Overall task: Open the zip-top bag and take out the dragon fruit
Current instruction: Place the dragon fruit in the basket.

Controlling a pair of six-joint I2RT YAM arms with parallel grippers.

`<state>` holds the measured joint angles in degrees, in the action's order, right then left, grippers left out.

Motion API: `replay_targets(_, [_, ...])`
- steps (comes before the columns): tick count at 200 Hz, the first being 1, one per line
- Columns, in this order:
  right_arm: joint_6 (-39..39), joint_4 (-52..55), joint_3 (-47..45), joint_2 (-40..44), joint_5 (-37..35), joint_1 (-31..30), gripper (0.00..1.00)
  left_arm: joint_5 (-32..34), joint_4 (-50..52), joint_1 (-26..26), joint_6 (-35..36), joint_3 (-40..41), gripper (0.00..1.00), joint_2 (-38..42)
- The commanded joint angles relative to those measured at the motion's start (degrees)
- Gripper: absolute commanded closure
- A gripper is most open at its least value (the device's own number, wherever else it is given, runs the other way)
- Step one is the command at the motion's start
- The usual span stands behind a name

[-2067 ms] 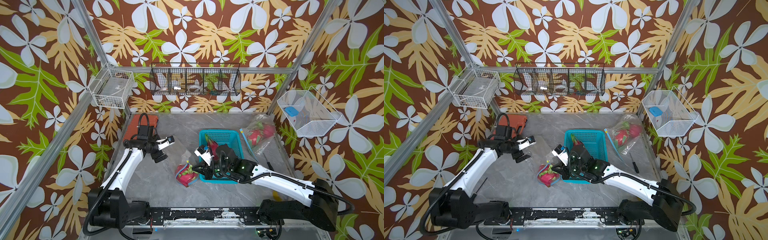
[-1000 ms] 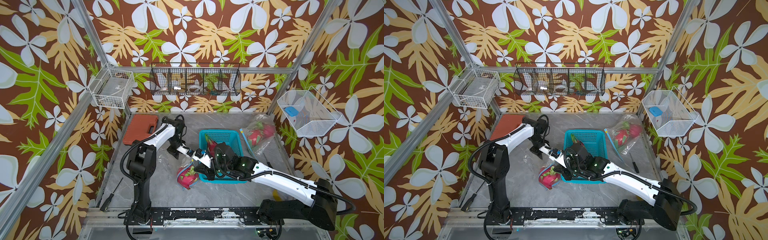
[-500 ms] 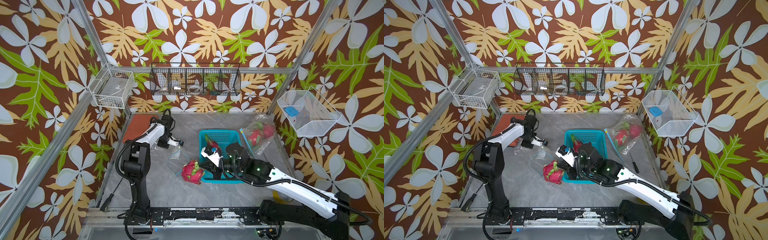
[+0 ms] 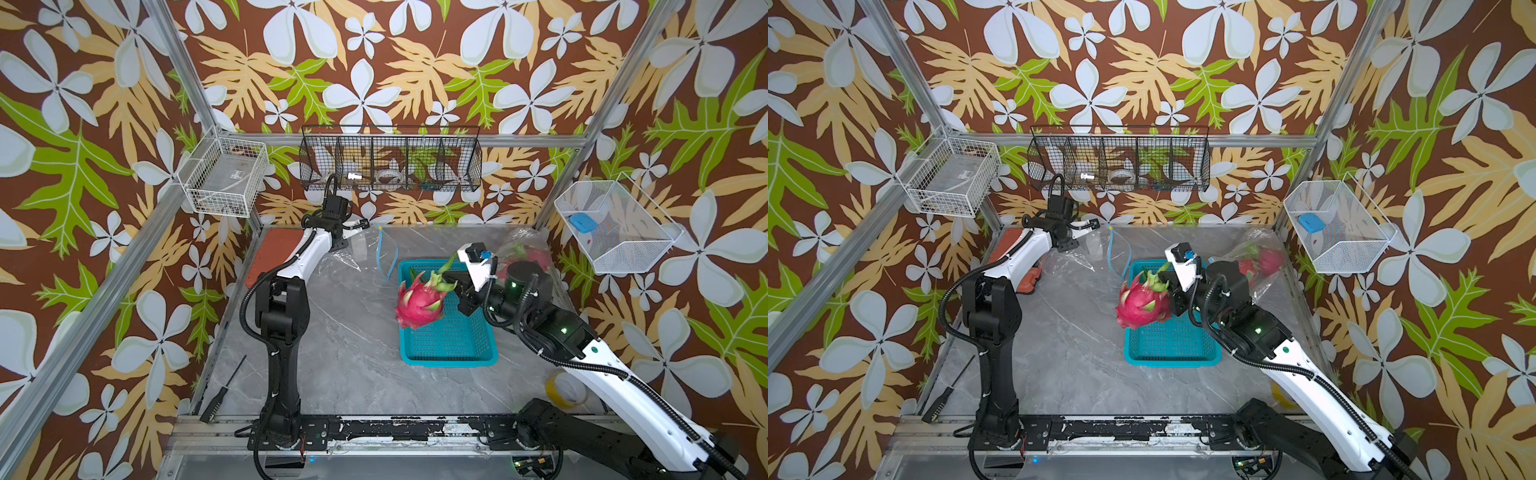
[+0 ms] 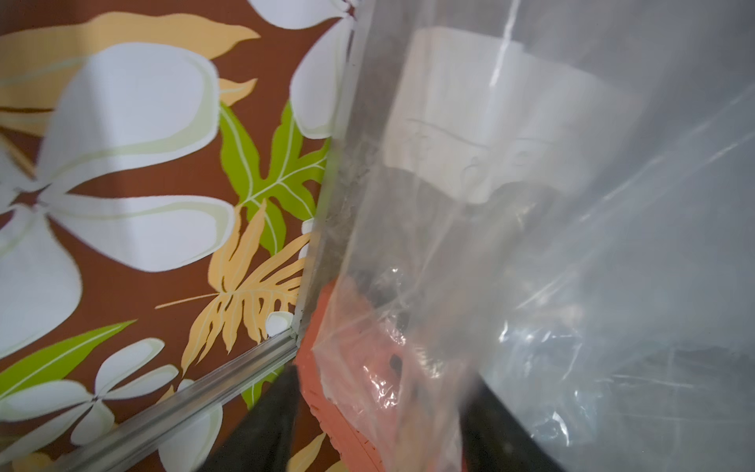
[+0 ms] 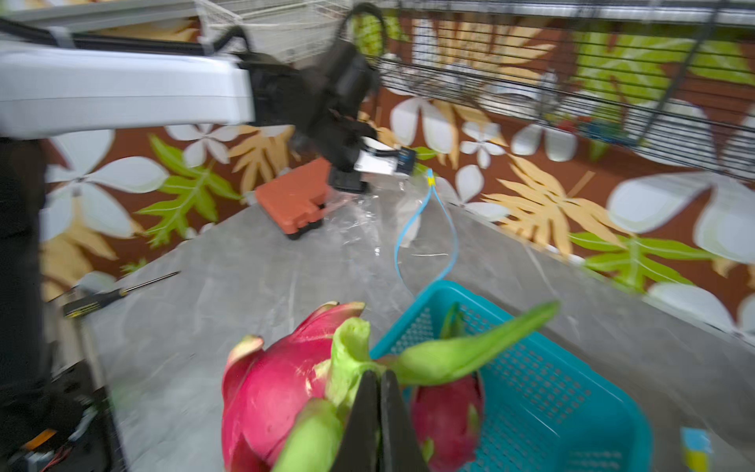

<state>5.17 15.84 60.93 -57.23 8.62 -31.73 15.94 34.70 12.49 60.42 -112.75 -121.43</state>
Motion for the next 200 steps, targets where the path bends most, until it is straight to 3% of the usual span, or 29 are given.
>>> replay_targets(1, [-0.15, -2.25, -0.45, -2.15, -5.27, 5.75, 1.00, -3.91, 1.19, -0.11, -8.16, -0.71, 0.00, 3.25])
replay_targets(26, [-1.62, -6.26, -0.99, -6.95, -6.93, 10.27, 1.00, -5.30, 8.38, -0.13, -13.75, -3.92, 0.00, 7.08])
replay_targets(63, [-3.13, -10.48, 0.79, -14.76, -12.40, 10.80, 1.00, -5.73, 18.98, -0.52, -24.21, -5.28, 0.00, 13.10])
replay_targets(94, [-0.79, -13.17, -0.15, -19.40, -11.44, 10.80, 1.00, -10.48, 21.26, -0.66, -30.79, 6.48, 0.00, 21.13])
replay_targets(135, [0.23, -14.43, -6.98, -19.06, -12.76, 10.55, 1.00, -14.31, 14.13, -0.63, -34.79, 28.12, 0.00, 32.99])
replay_targets(172, [3.62, -11.91, -13.23, -15.67, -13.90, 9.13, 1.00, -16.63, 12.13, -0.63, -38.33, 35.90, 0.00, 38.35])
replay_targets(200, [6.18, -7.81, -15.61, -14.86, -19.09, 5.16, 0.84, -16.21, 10.82, -0.63, -39.12, 37.69, 0.00, 40.19])
